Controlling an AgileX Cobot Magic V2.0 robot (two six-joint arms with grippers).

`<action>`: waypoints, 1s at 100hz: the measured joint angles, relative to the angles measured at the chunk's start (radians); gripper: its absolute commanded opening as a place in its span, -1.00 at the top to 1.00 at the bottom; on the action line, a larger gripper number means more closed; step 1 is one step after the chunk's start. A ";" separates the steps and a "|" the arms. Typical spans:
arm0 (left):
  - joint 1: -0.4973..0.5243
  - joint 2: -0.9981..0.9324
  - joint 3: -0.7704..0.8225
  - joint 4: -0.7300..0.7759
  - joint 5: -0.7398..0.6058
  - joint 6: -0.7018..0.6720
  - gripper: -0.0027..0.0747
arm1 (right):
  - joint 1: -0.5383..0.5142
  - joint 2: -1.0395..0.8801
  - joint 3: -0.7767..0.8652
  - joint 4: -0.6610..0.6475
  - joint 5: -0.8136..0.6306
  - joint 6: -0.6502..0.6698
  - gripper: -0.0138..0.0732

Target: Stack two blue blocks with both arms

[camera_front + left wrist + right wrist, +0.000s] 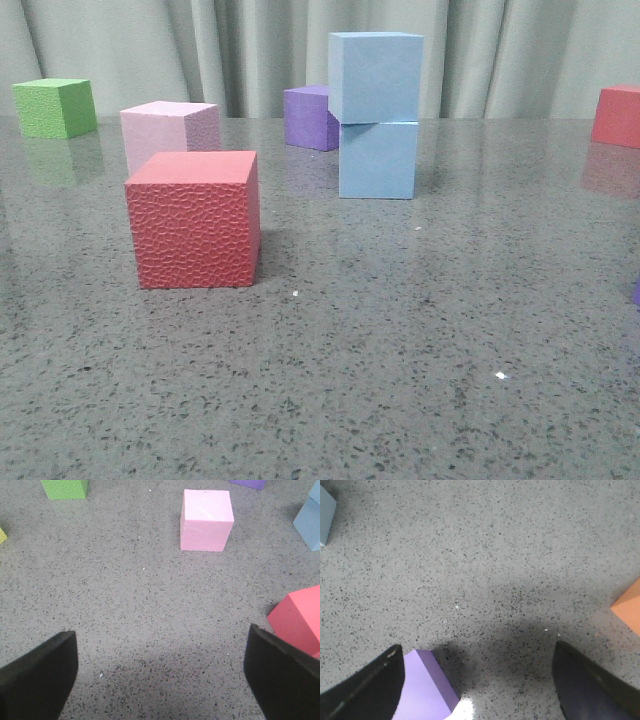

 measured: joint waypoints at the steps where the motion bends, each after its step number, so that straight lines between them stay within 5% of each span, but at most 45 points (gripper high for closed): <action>1: 0.000 0.000 0.002 0.000 0.000 0.001 -0.72 | 0.000 0.000 0.000 0.000 -0.002 0.000 -0.70; 38: 0.000 0.000 0.002 0.000 -0.025 0.000 -0.62 | 0.000 0.000 0.000 0.000 -0.005 0.000 -0.63; 51: 0.000 0.000 0.002 0.000 -0.032 0.000 -0.27 | 0.000 0.000 0.000 0.000 -0.005 0.000 -0.26; 84: 0.000 0.000 0.002 0.000 -0.032 0.000 0.98 | 0.000 0.000 0.000 0.000 -0.005 -0.002 0.92; 100: 0.000 0.000 0.002 0.000 -0.032 0.000 0.98 | 0.000 0.000 0.000 0.000 -0.005 -0.002 0.96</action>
